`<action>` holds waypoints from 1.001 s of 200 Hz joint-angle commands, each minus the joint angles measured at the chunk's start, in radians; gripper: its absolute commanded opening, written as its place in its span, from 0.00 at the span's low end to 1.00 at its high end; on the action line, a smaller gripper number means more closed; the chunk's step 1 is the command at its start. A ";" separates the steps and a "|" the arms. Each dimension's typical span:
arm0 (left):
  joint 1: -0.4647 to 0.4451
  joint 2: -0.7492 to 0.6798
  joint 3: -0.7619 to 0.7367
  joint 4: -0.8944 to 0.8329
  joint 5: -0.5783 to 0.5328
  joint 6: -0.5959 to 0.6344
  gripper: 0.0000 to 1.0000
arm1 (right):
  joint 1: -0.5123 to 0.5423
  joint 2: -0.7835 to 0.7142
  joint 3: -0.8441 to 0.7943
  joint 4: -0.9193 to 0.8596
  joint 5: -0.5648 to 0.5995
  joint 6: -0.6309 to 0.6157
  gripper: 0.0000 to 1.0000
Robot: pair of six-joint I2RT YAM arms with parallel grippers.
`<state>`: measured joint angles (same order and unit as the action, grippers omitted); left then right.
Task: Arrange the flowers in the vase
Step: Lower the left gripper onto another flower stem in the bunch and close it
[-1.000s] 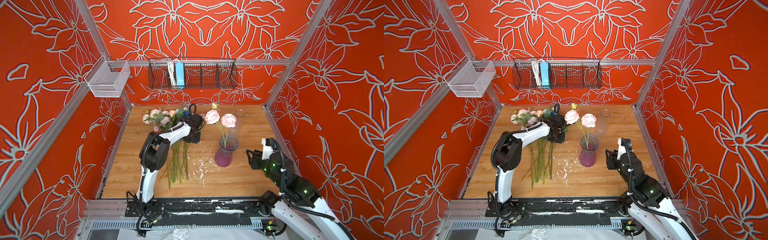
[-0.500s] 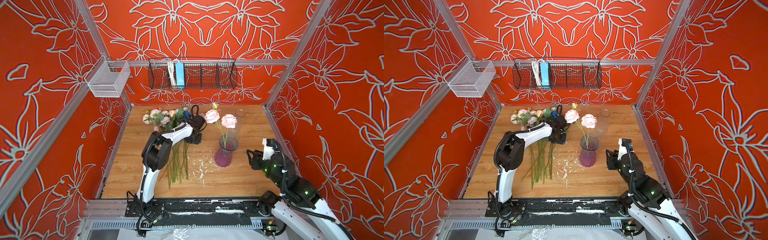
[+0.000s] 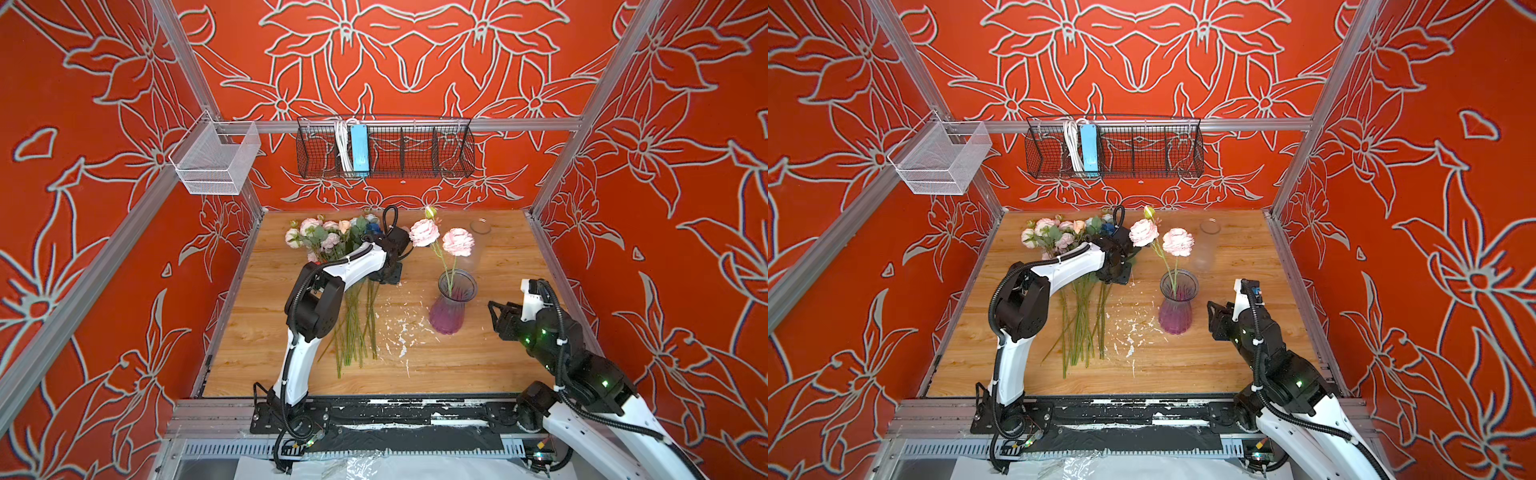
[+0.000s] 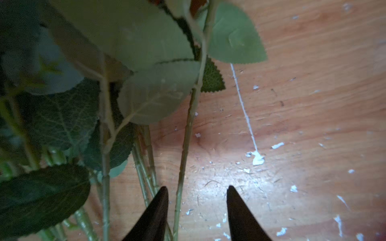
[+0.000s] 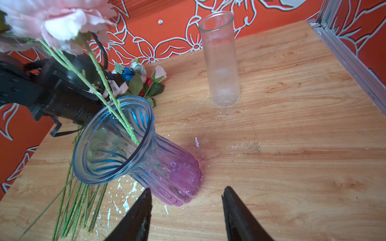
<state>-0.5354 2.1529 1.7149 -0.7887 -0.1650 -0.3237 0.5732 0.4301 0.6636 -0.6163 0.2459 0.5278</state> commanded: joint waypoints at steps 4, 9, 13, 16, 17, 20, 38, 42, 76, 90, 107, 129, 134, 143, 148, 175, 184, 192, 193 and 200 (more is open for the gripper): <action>0.011 0.040 0.015 -0.031 -0.002 0.008 0.40 | 0.005 -0.014 0.008 -0.011 0.006 0.016 0.56; 0.011 0.044 0.015 -0.030 0.005 0.008 0.38 | 0.005 -0.013 0.012 -0.013 0.008 0.015 0.55; 0.011 0.047 0.017 -0.030 0.010 0.009 0.36 | 0.004 -0.014 0.013 -0.013 0.009 0.014 0.55; 0.011 0.048 0.018 -0.030 0.014 0.008 0.33 | 0.004 -0.014 0.014 -0.013 0.010 0.014 0.55; 0.011 0.048 0.018 -0.030 0.015 0.008 0.32 | 0.004 -0.013 0.014 -0.013 0.010 0.013 0.55; 0.011 0.049 0.018 -0.030 0.019 0.006 0.30 | 0.004 -0.013 0.015 -0.014 0.010 0.012 0.55; 0.010 0.036 0.012 -0.016 0.060 0.001 0.23 | 0.004 -0.011 0.023 -0.015 0.009 0.008 0.54; 0.009 0.032 0.012 -0.014 0.066 -0.001 0.22 | 0.005 -0.009 0.025 -0.017 0.009 0.008 0.54; 0.008 -0.022 0.011 0.001 0.127 -0.014 0.10 | 0.005 -0.001 0.037 -0.016 0.009 0.002 0.53; 0.008 -0.049 0.012 0.008 0.154 -0.025 0.06 | 0.004 0.002 0.044 -0.014 0.012 -0.002 0.53; 0.008 -0.093 -0.009 0.044 0.187 -0.042 0.01 | 0.004 0.008 0.052 -0.015 0.013 -0.008 0.53; 0.008 -0.136 -0.025 0.079 0.220 -0.059 0.00 | 0.004 0.011 0.060 -0.013 0.018 -0.014 0.53; 0.008 -0.146 -0.031 0.089 0.227 -0.064 0.00 | 0.004 0.011 0.060 -0.013 0.019 -0.015 0.53; 0.009 -0.161 -0.042 0.106 0.243 -0.075 0.00 | 0.005 0.012 0.060 -0.015 0.022 -0.017 0.53; 0.009 -0.167 -0.045 0.114 0.255 -0.079 0.00 | 0.004 0.012 0.063 -0.017 0.023 -0.017 0.53; 0.009 -0.226 -0.105 0.170 0.308 -0.113 0.00 | 0.004 0.005 0.061 -0.021 0.028 -0.018 0.52; 0.009 -0.257 -0.136 0.200 0.324 -0.128 0.00 | 0.005 0.001 0.060 -0.026 0.032 -0.017 0.52; 0.009 -0.291 -0.175 0.230 0.335 -0.140 0.00 | 0.004 -0.002 0.059 -0.027 0.036 -0.017 0.52; 0.009 -0.294 -0.179 0.234 0.336 -0.141 0.00 | 0.004 -0.004 0.059 -0.027 0.036 -0.017 0.52; 0.009 -0.333 -0.214 0.261 0.339 -0.150 0.00 | 0.004 -0.008 0.056 -0.028 0.039 -0.017 0.52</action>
<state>-0.5282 1.9186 1.5848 -0.6125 0.1169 -0.4194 0.5732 0.4389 0.6949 -0.6254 0.2550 0.5102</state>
